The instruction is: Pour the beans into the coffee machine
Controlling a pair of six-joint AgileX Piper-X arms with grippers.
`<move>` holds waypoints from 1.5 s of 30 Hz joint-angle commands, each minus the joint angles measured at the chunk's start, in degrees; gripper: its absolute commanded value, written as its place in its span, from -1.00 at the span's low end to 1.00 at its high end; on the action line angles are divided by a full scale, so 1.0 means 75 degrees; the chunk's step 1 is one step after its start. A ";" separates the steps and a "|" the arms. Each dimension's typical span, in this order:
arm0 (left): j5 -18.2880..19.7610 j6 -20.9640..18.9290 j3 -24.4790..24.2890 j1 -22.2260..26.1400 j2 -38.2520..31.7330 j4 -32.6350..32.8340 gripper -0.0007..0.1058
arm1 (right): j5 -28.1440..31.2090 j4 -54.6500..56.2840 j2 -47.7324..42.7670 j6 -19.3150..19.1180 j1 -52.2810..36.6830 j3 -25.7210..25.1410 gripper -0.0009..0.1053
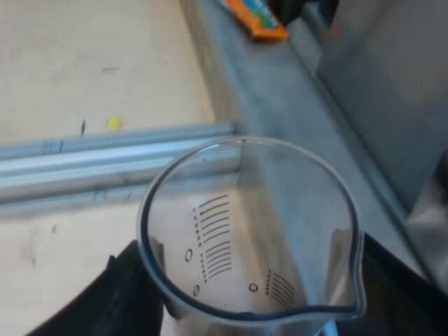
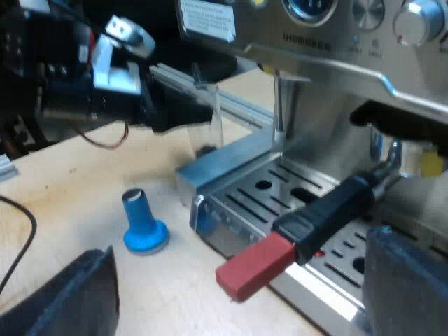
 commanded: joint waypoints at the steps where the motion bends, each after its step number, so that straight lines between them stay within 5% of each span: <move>1: 0.0116 -0.0088 -0.0042 -0.0050 -0.0609 0.0128 -0.51 | -0.0013 0.0070 -0.0050 -0.0020 0.0023 -0.0011 0.37; 10: 0.0064 -0.0064 -0.0042 -0.0050 -0.2484 0.2584 -0.51 | -0.0013 0.0069 -0.0050 -0.0005 0.0023 -0.0011 0.37; 14: -0.0046 -0.0067 -0.0104 -0.0050 -0.3801 0.3581 -0.51 | -0.0013 0.0069 -0.0050 0.0503 0.0023 -0.0011 0.37; 20: -0.0893 0.0385 -0.0625 -0.0050 -0.5342 0.6121 -0.51 | -0.0013 0.0069 -0.0050 0.0620 0.0023 -0.0011 0.37; 26: -0.0911 0.0524 -0.1163 -0.0050 -0.6304 0.7555 -0.51 | -0.0013 0.0069 -0.0050 0.0620 0.0023 -0.0011 0.37; 38: -0.1044 0.0524 -0.2716 -0.0050 -0.6877 0.9629 -0.51 | 0.0543 -0.0481 -0.0050 0.0835 0.0023 -0.0182 0.37; 45: -0.1044 0.0475 -0.3722 -0.0050 -0.6877 0.9895 -0.51 | 0.1007 -0.0501 -0.0050 0.0695 0.0023 -0.0838 0.37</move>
